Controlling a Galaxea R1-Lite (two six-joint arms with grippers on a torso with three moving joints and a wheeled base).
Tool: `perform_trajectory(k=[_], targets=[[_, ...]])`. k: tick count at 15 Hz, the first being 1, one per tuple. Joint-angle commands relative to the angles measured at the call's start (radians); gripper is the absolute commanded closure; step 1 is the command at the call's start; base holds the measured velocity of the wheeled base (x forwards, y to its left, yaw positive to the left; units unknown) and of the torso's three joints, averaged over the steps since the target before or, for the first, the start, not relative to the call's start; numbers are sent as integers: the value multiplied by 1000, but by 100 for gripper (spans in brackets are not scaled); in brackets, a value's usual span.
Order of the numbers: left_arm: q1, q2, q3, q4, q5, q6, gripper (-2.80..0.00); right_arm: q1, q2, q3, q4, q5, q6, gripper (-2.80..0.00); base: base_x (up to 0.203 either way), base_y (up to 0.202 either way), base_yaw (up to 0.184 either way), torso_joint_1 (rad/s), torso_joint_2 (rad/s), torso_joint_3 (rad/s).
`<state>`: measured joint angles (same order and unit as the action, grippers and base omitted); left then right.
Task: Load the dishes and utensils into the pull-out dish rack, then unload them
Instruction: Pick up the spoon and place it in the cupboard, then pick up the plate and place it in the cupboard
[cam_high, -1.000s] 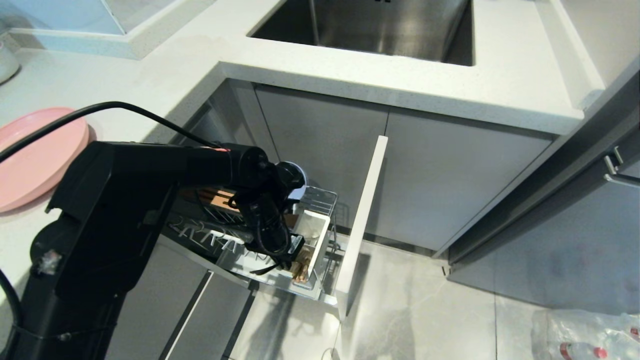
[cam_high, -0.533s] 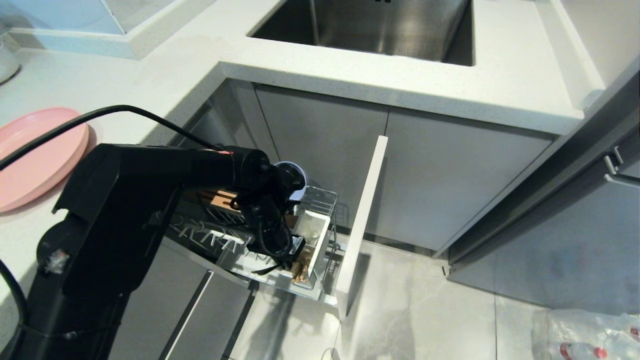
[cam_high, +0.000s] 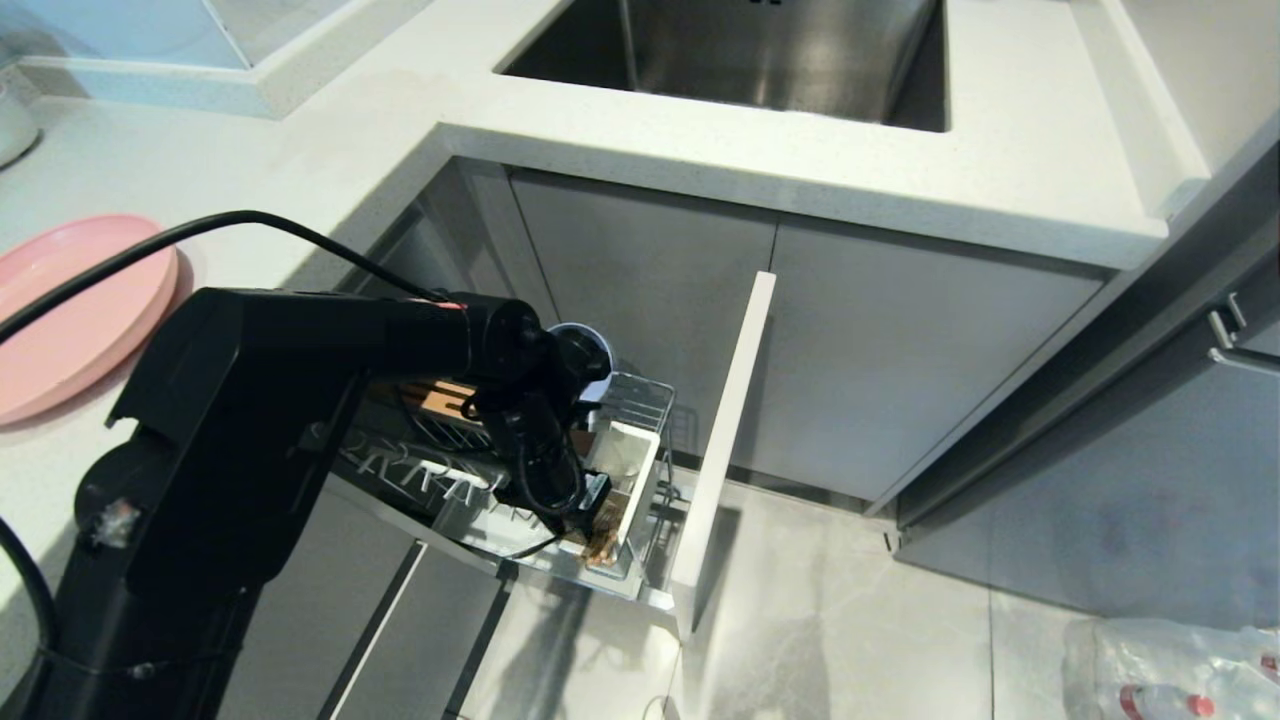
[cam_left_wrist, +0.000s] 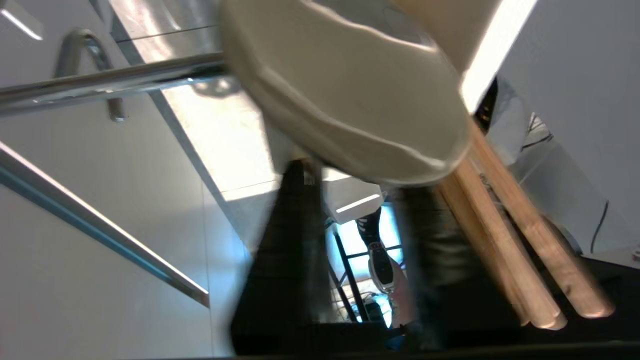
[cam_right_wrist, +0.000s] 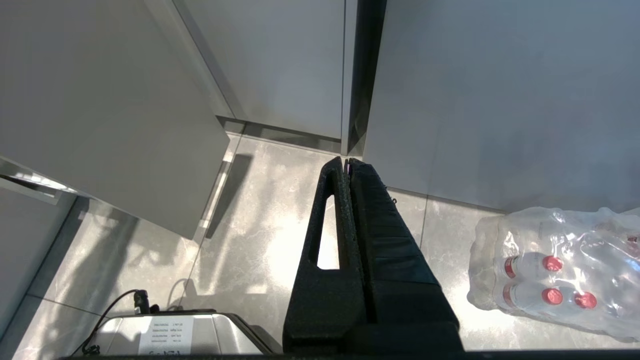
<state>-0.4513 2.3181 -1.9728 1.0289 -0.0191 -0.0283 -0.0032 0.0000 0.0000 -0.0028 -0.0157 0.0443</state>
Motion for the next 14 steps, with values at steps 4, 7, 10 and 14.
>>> perform_trajectory(k=[4,7,10,14], targets=[[0,-13,0,3,1,-4,-280,0,0,0,0,0,0,0,0,0,0,0,0,0],[0,-39,0,3,2,-5,-280,0,0,0,1,0,0,0,0,0,0,0,0,0],[-1,-68,2,6,10,-10,-280,0,0,0,0,0,0,0,0,0,0,0,0,0],[-7,-117,2,7,9,-37,-280,0,0,0,0,0,0,0,0,0,0,0,0,0]])
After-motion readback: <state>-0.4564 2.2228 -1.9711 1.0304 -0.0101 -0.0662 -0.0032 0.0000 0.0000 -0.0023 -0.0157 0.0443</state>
